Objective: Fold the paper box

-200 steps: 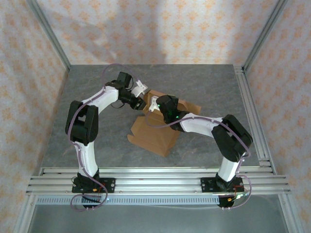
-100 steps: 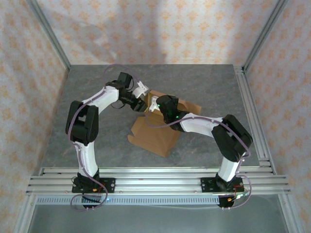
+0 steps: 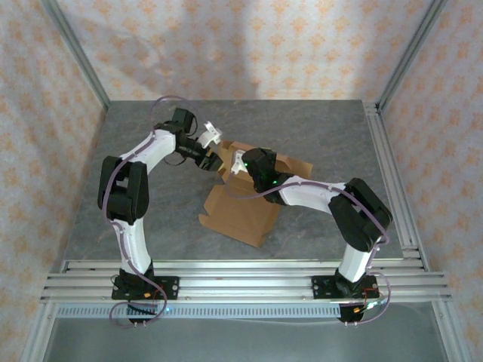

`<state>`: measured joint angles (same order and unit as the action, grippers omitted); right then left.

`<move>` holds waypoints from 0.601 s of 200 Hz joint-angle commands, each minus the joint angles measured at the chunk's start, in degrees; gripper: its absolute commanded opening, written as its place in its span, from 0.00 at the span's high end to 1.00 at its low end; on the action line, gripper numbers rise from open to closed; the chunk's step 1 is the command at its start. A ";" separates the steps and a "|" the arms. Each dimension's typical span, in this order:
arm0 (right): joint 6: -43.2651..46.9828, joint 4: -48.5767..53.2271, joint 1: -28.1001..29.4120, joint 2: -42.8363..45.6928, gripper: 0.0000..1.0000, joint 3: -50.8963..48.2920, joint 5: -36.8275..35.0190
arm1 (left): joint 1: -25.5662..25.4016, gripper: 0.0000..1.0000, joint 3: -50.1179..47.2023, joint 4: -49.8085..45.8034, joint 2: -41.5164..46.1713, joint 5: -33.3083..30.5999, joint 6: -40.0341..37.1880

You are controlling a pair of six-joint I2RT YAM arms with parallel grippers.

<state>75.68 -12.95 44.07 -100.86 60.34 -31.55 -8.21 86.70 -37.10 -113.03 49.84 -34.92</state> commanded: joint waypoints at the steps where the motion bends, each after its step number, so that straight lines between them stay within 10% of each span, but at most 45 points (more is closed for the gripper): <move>1: 0.65 1.00 0.40 1.71 1.00 -0.68 -0.79 | 2.46 0.35 1.80 -3.16 0.43 4.12 -2.71; 120: 0.69 1.40 0.40 1.49 1.00 -0.05 -1.13 | 1.64 0.58 10.12 -10.14 -7.94 4.15 -5.87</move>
<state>75.68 -12.84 44.10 -100.73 60.34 -31.55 -4.69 94.59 -42.13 -120.22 52.12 -37.43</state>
